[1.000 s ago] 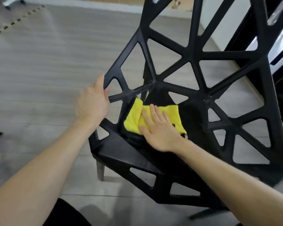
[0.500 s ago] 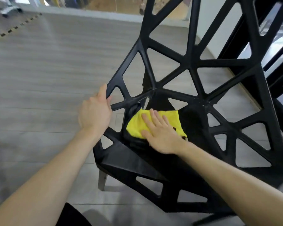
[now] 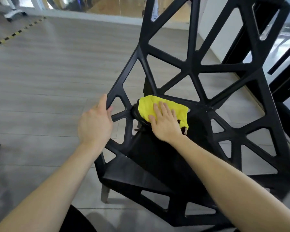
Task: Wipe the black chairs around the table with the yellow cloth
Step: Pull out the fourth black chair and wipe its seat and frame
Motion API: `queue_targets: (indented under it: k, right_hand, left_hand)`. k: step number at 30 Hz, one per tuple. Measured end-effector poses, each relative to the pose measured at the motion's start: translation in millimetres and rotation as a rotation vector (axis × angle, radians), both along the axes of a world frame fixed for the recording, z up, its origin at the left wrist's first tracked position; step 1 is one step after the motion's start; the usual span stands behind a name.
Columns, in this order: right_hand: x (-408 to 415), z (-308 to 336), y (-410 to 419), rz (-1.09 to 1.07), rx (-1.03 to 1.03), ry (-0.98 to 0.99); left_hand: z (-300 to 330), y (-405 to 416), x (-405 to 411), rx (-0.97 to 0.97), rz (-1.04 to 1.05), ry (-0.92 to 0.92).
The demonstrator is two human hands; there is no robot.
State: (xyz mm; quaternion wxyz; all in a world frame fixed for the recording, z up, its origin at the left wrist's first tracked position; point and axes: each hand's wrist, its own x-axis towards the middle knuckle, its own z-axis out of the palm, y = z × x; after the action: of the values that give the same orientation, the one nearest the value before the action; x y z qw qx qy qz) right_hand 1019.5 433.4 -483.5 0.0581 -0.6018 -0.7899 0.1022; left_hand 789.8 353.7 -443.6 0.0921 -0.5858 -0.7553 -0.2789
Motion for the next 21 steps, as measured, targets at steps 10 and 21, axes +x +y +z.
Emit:
queue_targets:
  k: [10, 21]
  right_hand:
    - [28.5, 5.1, -7.0, 0.079, -0.034, -0.012]
    - [149.9, -3.7, 17.0, -0.198, 0.076, -0.19]
  left_hand:
    - [-9.3, -2.5, 1.1, -0.005, 0.041, 0.017]
    - [-10.4, -2.8, -1.7, -0.008, 0.032, 0.07]
